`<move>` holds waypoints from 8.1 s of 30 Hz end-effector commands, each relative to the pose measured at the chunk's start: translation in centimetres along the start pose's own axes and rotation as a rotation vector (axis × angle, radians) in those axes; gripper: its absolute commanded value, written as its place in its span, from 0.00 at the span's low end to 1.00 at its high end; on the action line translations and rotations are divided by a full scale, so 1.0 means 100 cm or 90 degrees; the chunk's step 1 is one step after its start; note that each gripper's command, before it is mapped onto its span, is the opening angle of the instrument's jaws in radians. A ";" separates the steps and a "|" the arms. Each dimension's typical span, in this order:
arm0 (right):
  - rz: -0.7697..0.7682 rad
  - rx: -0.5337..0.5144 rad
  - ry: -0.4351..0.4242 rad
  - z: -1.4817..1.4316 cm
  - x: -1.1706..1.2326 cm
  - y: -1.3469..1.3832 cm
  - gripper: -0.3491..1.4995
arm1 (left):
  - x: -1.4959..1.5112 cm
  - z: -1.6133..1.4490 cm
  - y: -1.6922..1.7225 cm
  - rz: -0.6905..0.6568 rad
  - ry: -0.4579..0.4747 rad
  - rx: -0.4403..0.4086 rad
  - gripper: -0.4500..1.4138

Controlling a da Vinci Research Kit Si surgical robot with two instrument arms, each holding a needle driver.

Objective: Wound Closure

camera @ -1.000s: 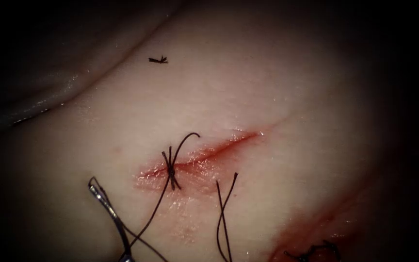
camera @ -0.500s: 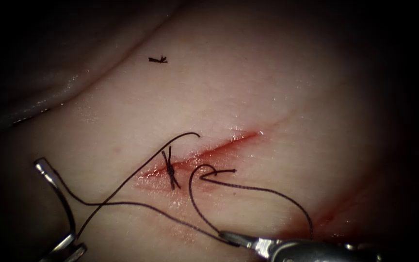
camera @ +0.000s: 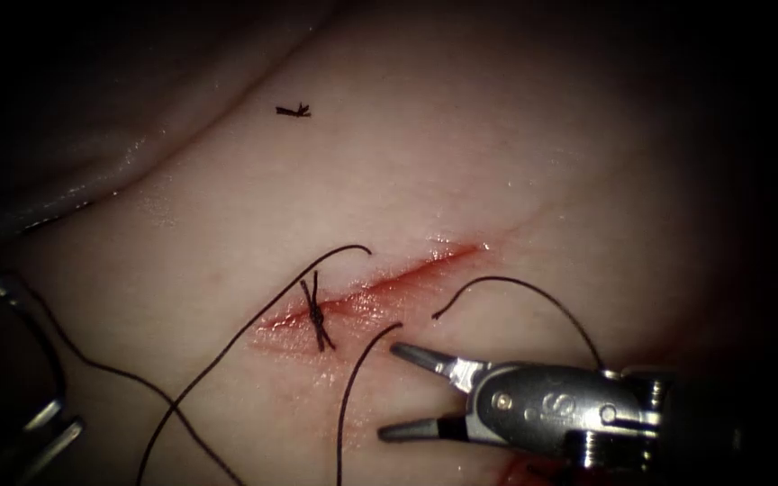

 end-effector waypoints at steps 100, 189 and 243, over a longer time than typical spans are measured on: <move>-0.040 -0.046 0.103 0.0034 -0.0066 0.0033 0.90 | -0.0095 0.0013 -0.0178 0.154 -0.069 0.106 0.00; -0.131 -0.033 0.124 0.0011 -0.0053 0.0014 0.00 | -0.0110 0.0095 -0.0110 0.224 -0.052 0.049 0.00; -0.169 -0.023 0.100 -0.0017 -0.0002 0.0006 0.97 | -0.0142 0.0177 0.0000 0.206 -0.046 -0.033 0.00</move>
